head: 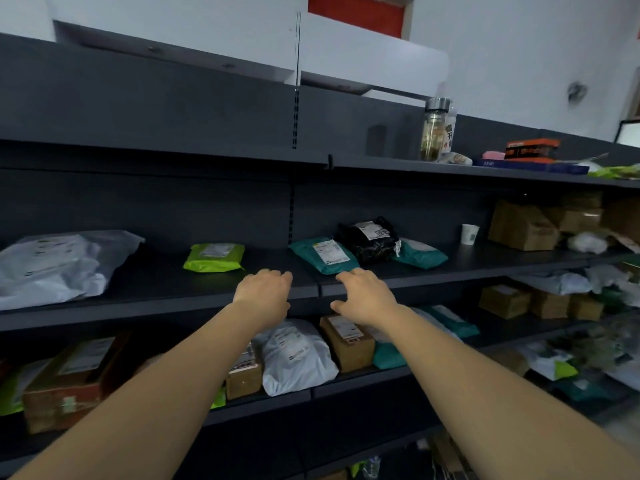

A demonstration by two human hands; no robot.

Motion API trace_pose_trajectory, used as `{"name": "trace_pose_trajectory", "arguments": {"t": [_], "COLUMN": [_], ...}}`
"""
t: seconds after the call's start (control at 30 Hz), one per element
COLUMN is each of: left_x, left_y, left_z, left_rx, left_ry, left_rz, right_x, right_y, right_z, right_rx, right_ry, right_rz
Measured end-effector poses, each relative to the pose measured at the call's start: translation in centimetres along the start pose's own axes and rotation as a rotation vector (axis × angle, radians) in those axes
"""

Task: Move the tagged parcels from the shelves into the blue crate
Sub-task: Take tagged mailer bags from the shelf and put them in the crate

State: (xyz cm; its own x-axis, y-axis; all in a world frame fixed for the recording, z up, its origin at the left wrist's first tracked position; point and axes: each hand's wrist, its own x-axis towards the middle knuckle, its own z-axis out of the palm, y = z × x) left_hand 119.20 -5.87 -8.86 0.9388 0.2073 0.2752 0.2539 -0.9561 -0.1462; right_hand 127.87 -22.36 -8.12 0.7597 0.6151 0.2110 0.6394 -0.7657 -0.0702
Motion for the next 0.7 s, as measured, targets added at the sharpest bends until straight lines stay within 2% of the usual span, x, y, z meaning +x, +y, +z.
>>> {"name": "trace_pose_trajectory", "arguments": {"t": [0.43,0.6,0.7], "left_x": [13.5,19.7,23.8], "left_y": [3.2,2.0,1.0], "left_z": [5.0,7.7,9.3], "left_rx": [-0.023,-0.120,-0.206], "left_ry": [-0.046,-0.036,-0.097], "left_rz": [-0.074,-0.130,-0.185], "right_x": [12.3,18.1,21.7], "right_y": [9.4,11.2,11.6], "right_z": [3.8,5.1,5.5], "right_rx": [0.164,0.300,0.388], "right_ry": [-0.060,-0.099,-0.142], "right_rz": [-0.005,0.044,0.115]}}
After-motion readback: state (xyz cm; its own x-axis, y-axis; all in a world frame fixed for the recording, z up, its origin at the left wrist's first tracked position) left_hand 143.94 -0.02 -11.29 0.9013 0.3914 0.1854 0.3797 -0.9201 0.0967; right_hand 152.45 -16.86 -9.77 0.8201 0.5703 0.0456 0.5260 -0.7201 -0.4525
